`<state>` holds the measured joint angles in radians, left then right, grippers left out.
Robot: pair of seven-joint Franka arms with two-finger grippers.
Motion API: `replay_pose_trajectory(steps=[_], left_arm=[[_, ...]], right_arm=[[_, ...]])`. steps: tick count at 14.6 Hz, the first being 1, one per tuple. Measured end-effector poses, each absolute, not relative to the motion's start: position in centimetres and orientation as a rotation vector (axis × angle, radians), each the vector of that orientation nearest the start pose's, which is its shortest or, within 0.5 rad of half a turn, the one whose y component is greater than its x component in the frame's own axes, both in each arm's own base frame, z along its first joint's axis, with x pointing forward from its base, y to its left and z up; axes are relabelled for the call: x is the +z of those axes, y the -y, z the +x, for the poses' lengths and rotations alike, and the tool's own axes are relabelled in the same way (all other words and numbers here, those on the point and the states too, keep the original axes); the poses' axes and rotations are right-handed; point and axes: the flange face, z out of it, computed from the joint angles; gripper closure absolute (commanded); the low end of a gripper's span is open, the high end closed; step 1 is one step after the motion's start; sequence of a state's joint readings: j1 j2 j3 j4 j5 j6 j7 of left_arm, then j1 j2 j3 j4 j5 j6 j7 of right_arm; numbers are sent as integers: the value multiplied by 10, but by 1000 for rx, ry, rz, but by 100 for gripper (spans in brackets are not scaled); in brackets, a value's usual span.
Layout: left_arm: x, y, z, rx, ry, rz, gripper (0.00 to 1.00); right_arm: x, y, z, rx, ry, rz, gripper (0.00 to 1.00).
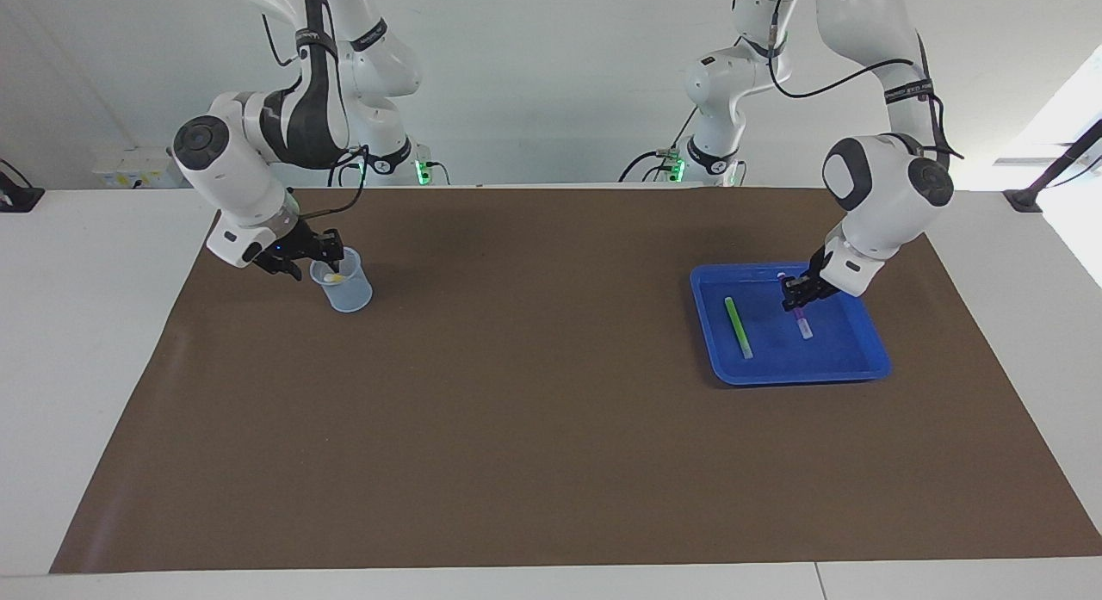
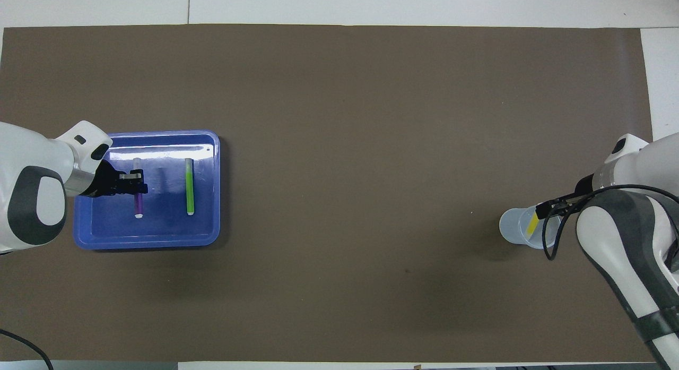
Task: Right arm passes pens to left for tray arrangement
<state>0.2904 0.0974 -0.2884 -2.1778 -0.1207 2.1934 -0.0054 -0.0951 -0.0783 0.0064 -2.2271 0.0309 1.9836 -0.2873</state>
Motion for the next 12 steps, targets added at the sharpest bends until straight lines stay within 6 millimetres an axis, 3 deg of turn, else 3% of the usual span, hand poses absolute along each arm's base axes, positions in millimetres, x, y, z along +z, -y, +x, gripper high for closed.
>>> replay_pose_trajectory(steps=[4, 9, 10, 11, 12], left_arm=[[323, 14, 544, 115, 88, -3264, 100], [319, 15, 544, 121, 69, -3256, 100], [319, 15, 544, 121, 71, -3256, 71], [319, 14, 544, 122, 73, -3256, 1], [319, 13, 544, 123, 74, -3256, 0]], right_arm=[[391, 38, 491, 249, 293, -3061, 51], [390, 35, 492, 221, 300, -3067, 51], [391, 34, 494, 199, 302, -3071, 51], [391, 32, 495, 179, 310, -3075, 51], [391, 29, 496, 167, 317, -3076, 51]])
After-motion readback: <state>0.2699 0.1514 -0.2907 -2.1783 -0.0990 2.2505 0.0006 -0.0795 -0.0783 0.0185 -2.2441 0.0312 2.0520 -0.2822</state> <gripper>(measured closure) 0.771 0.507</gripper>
